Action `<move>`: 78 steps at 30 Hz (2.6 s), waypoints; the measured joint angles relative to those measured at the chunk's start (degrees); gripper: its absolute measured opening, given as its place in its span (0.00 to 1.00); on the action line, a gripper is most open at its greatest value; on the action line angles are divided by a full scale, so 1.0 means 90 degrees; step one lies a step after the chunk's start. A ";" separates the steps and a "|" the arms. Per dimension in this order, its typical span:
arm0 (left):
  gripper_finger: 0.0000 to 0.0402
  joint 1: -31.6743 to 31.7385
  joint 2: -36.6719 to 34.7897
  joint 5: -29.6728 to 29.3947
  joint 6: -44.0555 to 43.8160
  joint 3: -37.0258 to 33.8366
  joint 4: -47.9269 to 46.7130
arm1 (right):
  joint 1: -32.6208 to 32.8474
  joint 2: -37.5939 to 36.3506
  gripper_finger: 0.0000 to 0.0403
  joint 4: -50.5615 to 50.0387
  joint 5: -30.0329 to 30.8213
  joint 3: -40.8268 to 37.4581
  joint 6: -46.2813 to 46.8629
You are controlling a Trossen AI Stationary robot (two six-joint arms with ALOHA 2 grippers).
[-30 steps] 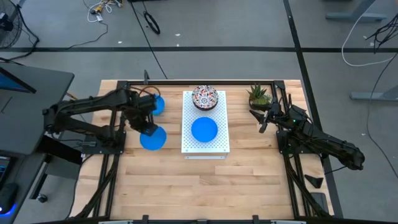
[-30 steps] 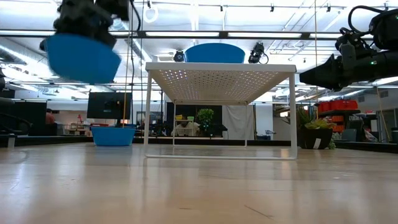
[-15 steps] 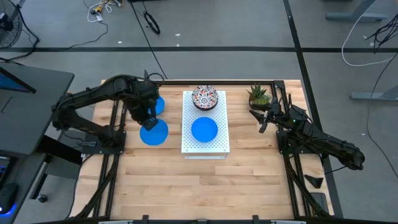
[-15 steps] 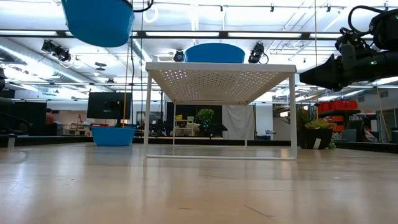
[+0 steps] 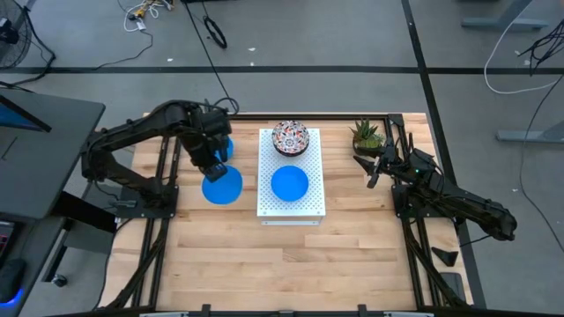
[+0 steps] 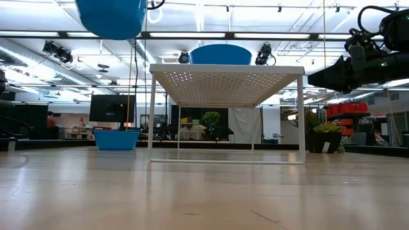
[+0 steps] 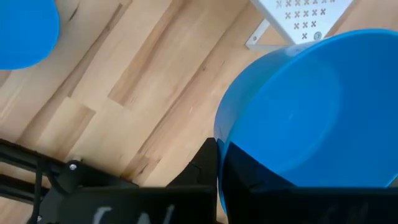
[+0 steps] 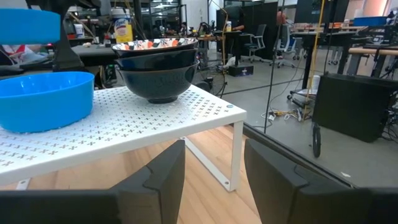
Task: Pick & Place Mini bowls
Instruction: Stack the bottom blue bowl on top of the other blue bowl on the shelf
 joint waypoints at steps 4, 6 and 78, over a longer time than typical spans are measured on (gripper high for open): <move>0.01 0.0000 0.0050 0.0000 -0.0115 0.0000 0.0002 | -0.0001 0.0001 0.42 0.0000 0.0000 -0.0001 0.0000; 0.01 0.0000 0.0075 0.0009 -0.0135 0.0000 -0.0007 | 0.0002 -0.0002 0.42 0.0000 0.0001 0.0000 0.0002; 0.01 -0.0462 0.3856 -0.0247 -0.3956 0.3861 0.0254 | -0.0001 0.0001 0.42 0.0002 0.0001 -0.0001 0.0002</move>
